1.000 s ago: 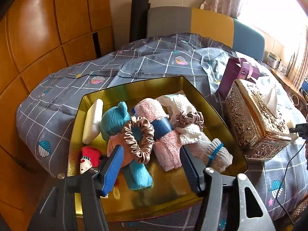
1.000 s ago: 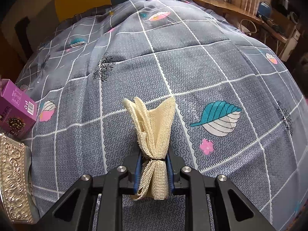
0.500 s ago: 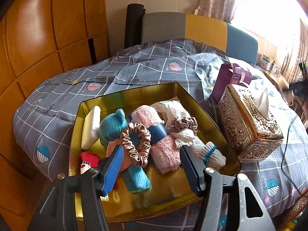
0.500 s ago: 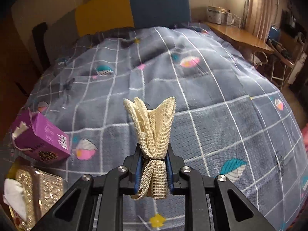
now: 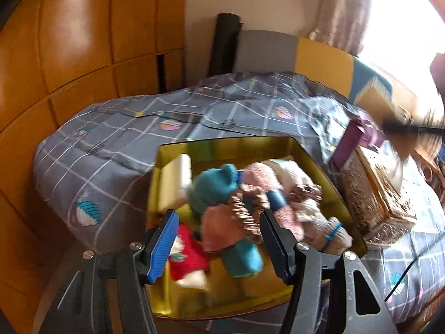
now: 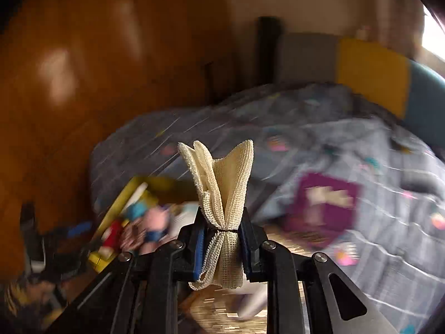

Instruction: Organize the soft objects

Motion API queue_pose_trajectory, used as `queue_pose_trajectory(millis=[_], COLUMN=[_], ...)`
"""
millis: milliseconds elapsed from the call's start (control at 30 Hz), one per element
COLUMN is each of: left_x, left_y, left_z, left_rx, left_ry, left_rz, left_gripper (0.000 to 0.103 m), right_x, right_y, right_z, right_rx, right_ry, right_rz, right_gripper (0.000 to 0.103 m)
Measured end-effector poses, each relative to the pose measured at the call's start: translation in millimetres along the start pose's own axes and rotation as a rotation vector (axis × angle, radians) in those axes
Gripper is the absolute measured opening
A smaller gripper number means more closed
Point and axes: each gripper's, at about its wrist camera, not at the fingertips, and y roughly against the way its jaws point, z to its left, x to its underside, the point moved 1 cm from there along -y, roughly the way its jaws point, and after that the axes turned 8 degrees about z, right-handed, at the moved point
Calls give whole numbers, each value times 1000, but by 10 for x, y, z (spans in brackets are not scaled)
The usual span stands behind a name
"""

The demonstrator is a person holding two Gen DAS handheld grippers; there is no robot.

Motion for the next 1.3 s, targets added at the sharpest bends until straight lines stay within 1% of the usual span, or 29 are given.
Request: queue_pose_trajectory(millis=[100, 167, 233, 267, 333, 367, 400, 467, 567, 633, 733, 833, 900, 967, 1033, 1100, 1133, 1167, 1200, 1233, 1267, 1300], left_x=[2, 15, 28, 35, 53, 60, 66, 73, 73, 69, 58, 56, 61, 61, 67, 76, 81, 84, 85, 84, 80, 74], left_y=[15, 11, -1, -7, -31, -44, -60, -70, -76, -75, -77, -64, -38, -10, 6, 17, 23, 28, 34, 43, 52, 57], left_z=[106, 139, 161, 175, 176, 167, 157, 136, 133, 140, 138, 127, 124, 122, 125, 127, 128, 126, 130, 135, 137, 138], left_rx=[-10, -14, -13, -10, -10, -9, -11, -26, -43, -52, -53, -54, -56, -72, -95, -113, -120, -127, -131, -137, -140, -140], left_ry=[28, 35, 42, 45, 47, 46, 44, 36, 42, 52, 62, 63, 62, 61, 62, 72, 74, 75, 77, 81, 84, 87], left_rz=[-4, -5, -2, 0, 6, 12, 16, 17, 14, 8, 9, 9, 4, -6, -16, -21, -23, -26, -29, -32, -36, -39], left_gripper=[61, 61, 61, 61, 61, 61, 61, 61, 61, 61, 61, 61, 61, 61, 61, 61, 61, 61, 61, 61, 61, 61], right_x=[126, 216, 277, 309, 367, 395, 412, 442, 498, 521, 583, 593, 615, 635, 663, 675, 681, 683, 686, 701, 701, 705], right_y=[-518, -829, -1098, -1207, -1379, -1435, -1478, -1509, -1404, -1287, -1165, -1152, -1227, -1322, -1389, -1416, -1416, -1393, -1348, -1301, -1270, -1239], right_z=[409, 588, 708, 710, 751, 771, 764, 730, 673, 673, 704, 765, 827, 872, 908, 910, 899, 895, 905, 921, 934, 953], right_rx=[-69, -101, -127, -137, -140, -129, -116, -119, -104, -83, -72, -117, -164, -194, -185, -138, -124, -113, -98, -76, -57, -41], right_ry=[82, 103, 108, 108, 100, 96, 91, 69, 57, 56, 58, 56, 54, 51, 46, 27, 14, 11, 18, 29, 39, 49], right_rz=[104, 162, 213, 236, 269, 276, 278, 276, 247, 210, 148, 131, 154, 186, 203, 211, 217, 207, 183, 164, 148, 130], right_gripper=[22, 22, 22, 24, 25, 30, 34, 50, 55, 59, 59, 59, 58, 49, 48, 48, 57, 73, 79, 87, 94, 96])
